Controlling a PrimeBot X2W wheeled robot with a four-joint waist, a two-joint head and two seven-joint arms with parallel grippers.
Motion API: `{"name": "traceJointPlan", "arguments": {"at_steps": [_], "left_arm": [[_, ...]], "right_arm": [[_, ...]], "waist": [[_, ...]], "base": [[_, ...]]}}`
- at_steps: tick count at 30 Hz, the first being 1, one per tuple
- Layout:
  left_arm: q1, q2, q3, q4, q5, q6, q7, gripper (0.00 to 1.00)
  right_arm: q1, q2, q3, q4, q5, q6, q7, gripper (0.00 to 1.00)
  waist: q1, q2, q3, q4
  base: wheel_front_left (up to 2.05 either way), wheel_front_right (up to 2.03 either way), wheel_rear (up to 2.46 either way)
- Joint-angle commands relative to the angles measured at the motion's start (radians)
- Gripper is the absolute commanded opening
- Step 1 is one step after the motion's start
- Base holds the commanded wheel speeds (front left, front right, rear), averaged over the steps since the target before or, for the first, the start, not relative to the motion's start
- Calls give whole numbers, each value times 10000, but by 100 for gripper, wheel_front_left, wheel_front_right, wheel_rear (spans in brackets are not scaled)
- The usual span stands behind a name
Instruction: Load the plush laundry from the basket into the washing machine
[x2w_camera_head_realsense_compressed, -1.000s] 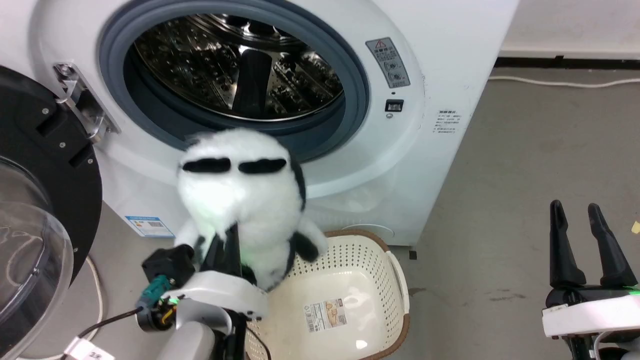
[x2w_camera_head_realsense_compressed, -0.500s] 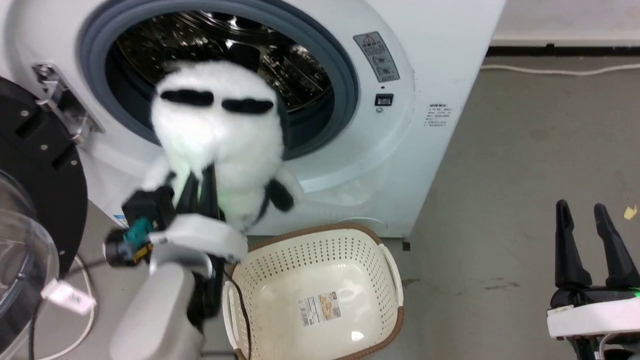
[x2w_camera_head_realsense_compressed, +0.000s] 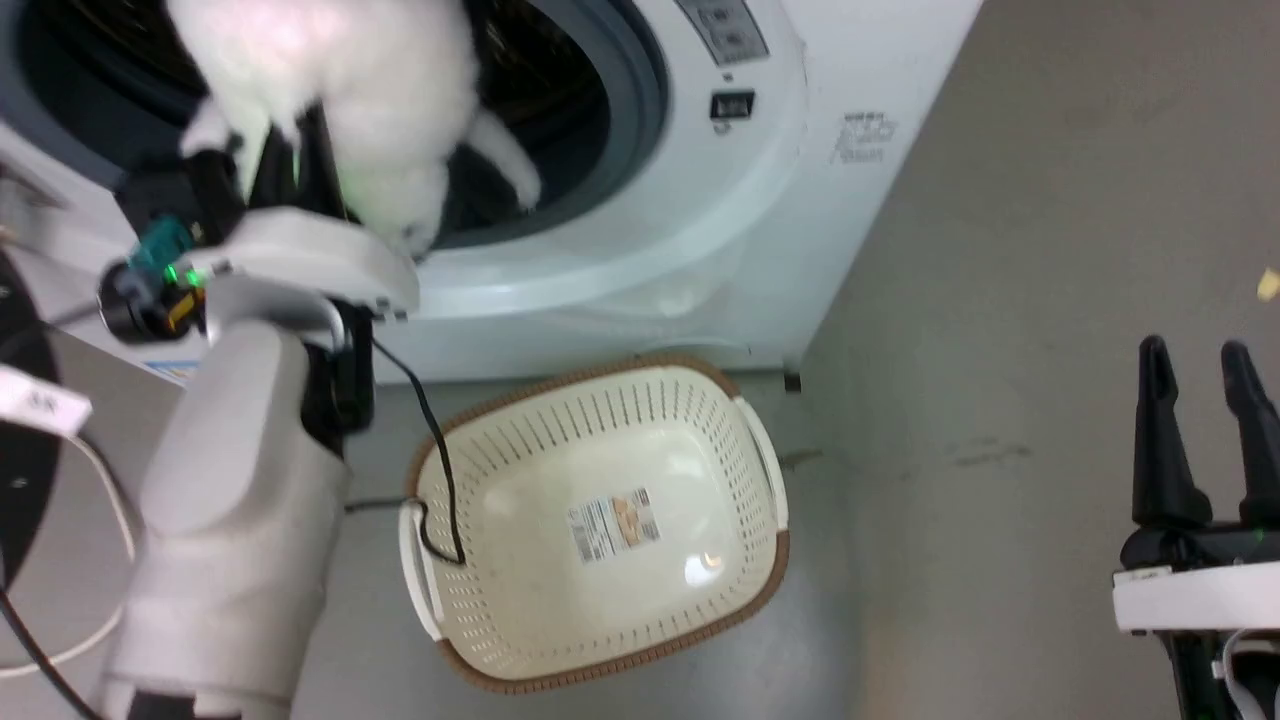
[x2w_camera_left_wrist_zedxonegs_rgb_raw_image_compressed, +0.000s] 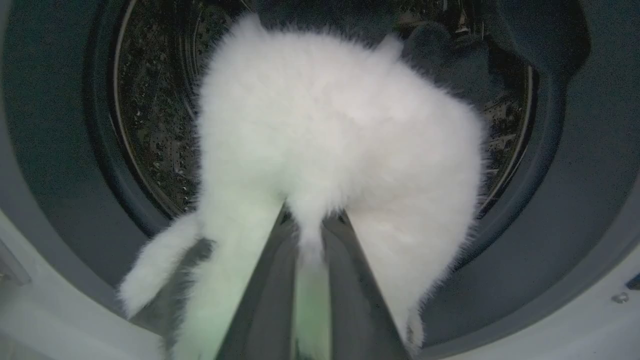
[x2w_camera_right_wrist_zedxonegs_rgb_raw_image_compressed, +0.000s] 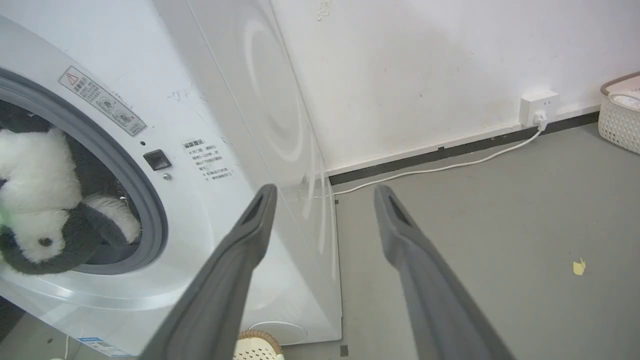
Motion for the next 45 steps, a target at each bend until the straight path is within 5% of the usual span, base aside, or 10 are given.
{"name": "traceJointPlan", "arguments": {"at_steps": [1, 21, 34, 35, 36, 37, 45], "left_arm": [[-609, 63, 43, 302, -36, -136, -41, 0], [-4933, 1432, -95, 1466, 44, -1127, 1242, 0], [-6812, 1805, 182, 1775, -11, -576, 1637, 0], [-6914, 1773, 202, 1809, -28, -521, 1621, 23], [-7004, 1753, 168, 1850, -1, -489, 1624, 67], [-7090, 1718, 177, 1889, -7, -437, 1589, 100], [-7341, 1436, 239, 2399, -234, -442, 1219, 100]], "right_arm": [[-249, 19, -4, -134, -67, -7, 25, 100], [-806, -122, -245, -853, -67, -7, 131, 100], [-732, -332, -540, -1352, -15, -7, 186, 100], [-729, -346, -562, -1382, -14, -7, 192, 100], [-724, -357, -580, -1409, -15, -7, 199, 100], [-721, -367, -589, -1431, -16, -7, 206, 100], [-789, -396, -610, -1427, -14, -7, 235, 100]], "waist": [[-2, 0, 688, -295], [-2, 0, 3266, -902], [-2, 0, 4388, -925], [-2, 0, 4433, -905], [-2, 0, 4471, -882], [-2, 0, 4500, -864], [-2, 0, 4480, -736]], "base": [[0, 0, 0], [0, 0, 0], [0, 0, 0], [0, 0, 0], [0, 0, 0], [0, 0, 0], [0, 0, 0]]}}
